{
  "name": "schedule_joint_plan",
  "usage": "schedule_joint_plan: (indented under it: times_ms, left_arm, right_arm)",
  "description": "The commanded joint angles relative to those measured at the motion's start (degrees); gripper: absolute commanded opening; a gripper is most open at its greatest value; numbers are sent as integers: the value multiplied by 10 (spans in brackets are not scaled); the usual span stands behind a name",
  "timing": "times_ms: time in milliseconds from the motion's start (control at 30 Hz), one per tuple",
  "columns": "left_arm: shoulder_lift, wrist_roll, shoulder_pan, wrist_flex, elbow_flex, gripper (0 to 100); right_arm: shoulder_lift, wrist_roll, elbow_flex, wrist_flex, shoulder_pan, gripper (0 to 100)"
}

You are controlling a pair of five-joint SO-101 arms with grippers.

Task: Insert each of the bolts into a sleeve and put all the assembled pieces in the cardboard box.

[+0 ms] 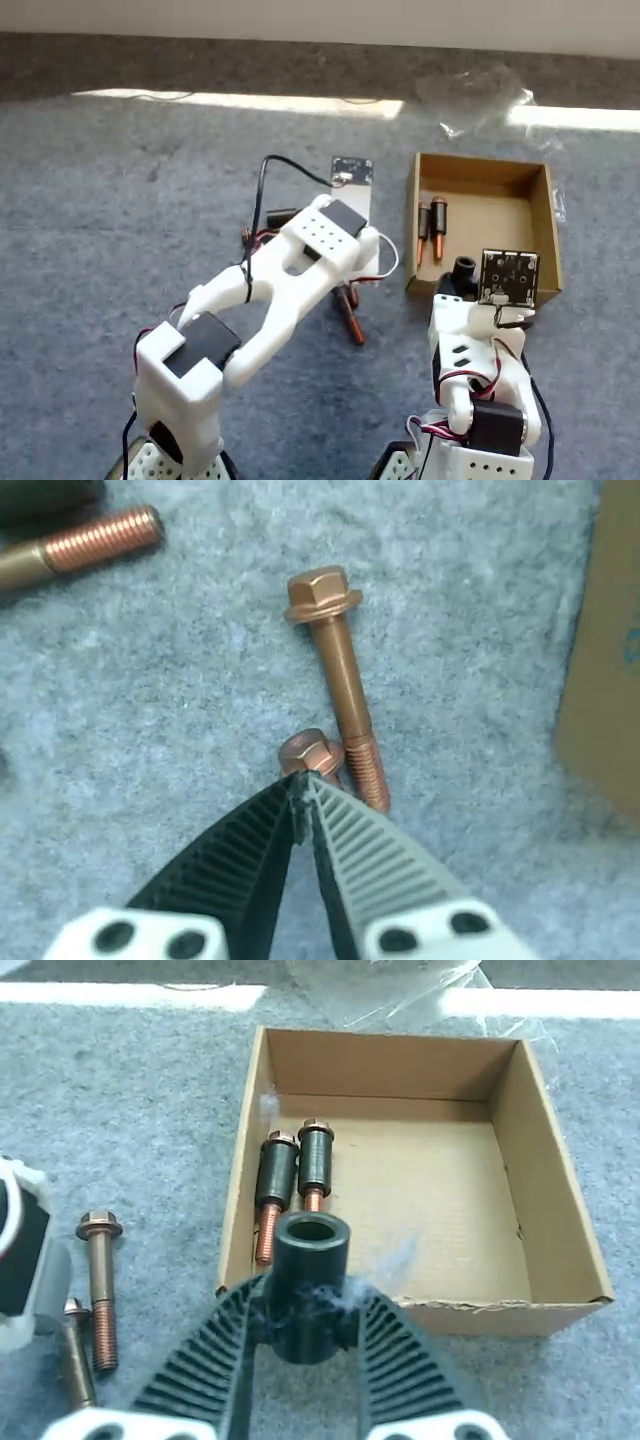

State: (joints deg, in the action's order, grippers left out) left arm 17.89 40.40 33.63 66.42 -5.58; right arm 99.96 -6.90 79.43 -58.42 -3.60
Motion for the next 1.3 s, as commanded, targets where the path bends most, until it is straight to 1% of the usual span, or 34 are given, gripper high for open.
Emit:
schedule_joint_plan:
  times_ms: [0,133,300,433,867,1100,1267]
  left_arm:
    - [3,8,0,-3,28,5]
    - [3,73,0,-3,28,8]
    - [3,126,15,-1,26,88]
    - [1,164,40,33,32,142]
    - [4,168,43,34,10,147]
    - [4,168,4,27,-4,147]
    - [3,168,6,30,-4,147]
  right_arm:
    - [9,3,-8,22,-7,4]
    - [9,2,-8,22,-7,4]
    - [9,2,-8,22,-7,4]
    - [9,1,-8,22,-7,4]
    - [9,1,-8,22,-7,4]
    - [9,1,-8,22,-7,4]
    - [9,1,-8,22,-7,4]
